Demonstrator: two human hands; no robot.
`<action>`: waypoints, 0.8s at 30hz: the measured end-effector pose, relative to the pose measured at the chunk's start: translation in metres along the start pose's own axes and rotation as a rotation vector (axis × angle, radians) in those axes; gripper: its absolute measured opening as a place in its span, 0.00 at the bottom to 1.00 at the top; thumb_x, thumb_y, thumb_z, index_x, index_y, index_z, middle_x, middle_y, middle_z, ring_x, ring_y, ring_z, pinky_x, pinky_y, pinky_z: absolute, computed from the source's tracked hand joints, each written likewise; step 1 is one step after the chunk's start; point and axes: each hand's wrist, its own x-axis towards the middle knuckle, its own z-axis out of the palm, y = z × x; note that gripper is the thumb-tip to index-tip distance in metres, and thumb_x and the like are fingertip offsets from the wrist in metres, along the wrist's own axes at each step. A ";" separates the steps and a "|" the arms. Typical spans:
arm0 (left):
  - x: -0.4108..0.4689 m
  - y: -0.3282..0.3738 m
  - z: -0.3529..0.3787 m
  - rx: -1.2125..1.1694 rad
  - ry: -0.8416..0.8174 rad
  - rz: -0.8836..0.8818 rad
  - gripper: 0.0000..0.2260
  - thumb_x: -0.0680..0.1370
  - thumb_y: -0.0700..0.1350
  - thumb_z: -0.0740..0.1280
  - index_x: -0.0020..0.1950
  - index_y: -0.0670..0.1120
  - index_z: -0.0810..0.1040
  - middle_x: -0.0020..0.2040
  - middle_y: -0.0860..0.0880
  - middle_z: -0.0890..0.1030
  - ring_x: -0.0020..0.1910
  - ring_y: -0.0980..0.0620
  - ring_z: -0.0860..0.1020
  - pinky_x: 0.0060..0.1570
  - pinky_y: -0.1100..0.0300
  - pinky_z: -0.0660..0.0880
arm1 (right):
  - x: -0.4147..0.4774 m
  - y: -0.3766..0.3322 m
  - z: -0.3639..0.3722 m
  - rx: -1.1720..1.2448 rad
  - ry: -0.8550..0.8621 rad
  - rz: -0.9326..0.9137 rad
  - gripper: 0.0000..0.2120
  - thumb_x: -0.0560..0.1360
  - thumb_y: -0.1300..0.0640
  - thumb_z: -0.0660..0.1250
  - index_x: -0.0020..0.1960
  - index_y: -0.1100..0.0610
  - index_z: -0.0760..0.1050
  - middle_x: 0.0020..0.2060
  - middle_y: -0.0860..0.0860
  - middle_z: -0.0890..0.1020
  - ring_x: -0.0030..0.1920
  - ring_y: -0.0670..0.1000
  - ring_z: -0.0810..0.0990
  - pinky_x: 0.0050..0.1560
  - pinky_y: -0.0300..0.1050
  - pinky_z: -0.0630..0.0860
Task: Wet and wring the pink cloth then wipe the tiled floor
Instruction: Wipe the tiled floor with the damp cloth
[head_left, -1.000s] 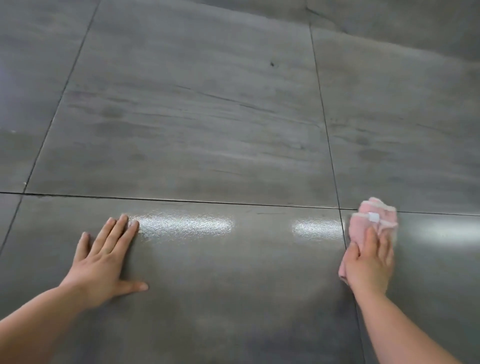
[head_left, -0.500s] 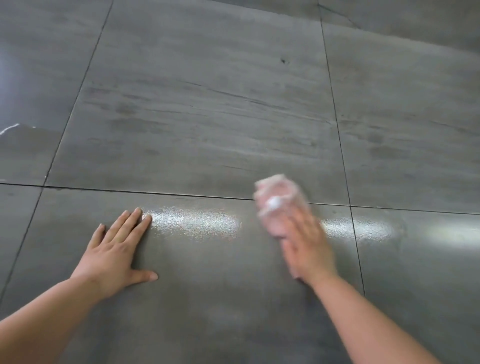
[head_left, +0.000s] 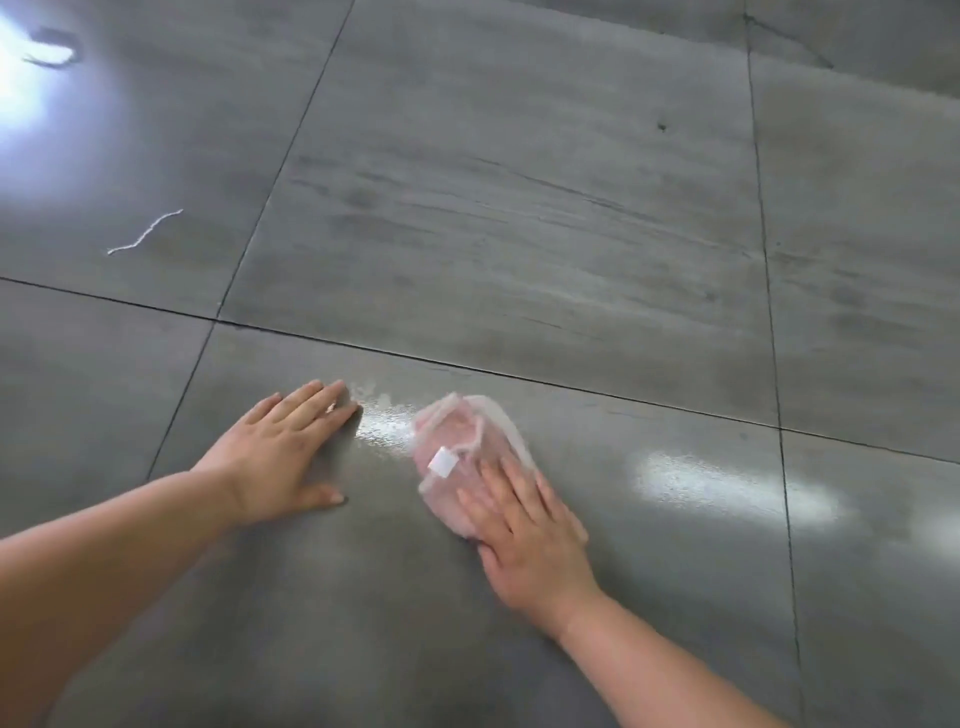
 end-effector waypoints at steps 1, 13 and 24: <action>-0.009 -0.008 0.001 -0.001 0.011 -0.015 0.45 0.66 0.71 0.56 0.74 0.53 0.39 0.76 0.52 0.37 0.74 0.57 0.37 0.74 0.57 0.40 | 0.002 0.010 -0.002 -0.056 -0.044 -0.175 0.25 0.66 0.53 0.55 0.63 0.51 0.65 0.64 0.53 0.74 0.69 0.54 0.60 0.69 0.47 0.49; -0.138 -0.109 0.079 -0.304 -0.075 -0.460 0.39 0.73 0.58 0.65 0.75 0.48 0.45 0.77 0.50 0.44 0.76 0.52 0.46 0.74 0.57 0.50 | -0.011 -0.025 -0.009 -0.008 -0.062 0.376 0.31 0.69 0.53 0.50 0.68 0.65 0.64 0.69 0.68 0.63 0.69 0.69 0.60 0.64 0.65 0.63; -0.134 -0.119 0.098 -0.335 0.002 -0.433 0.37 0.75 0.58 0.61 0.74 0.48 0.43 0.77 0.50 0.41 0.76 0.53 0.43 0.74 0.58 0.50 | 0.033 -0.031 0.008 -0.179 -0.194 -0.540 0.27 0.68 0.47 0.57 0.66 0.50 0.63 0.67 0.53 0.71 0.76 0.51 0.45 0.70 0.50 0.51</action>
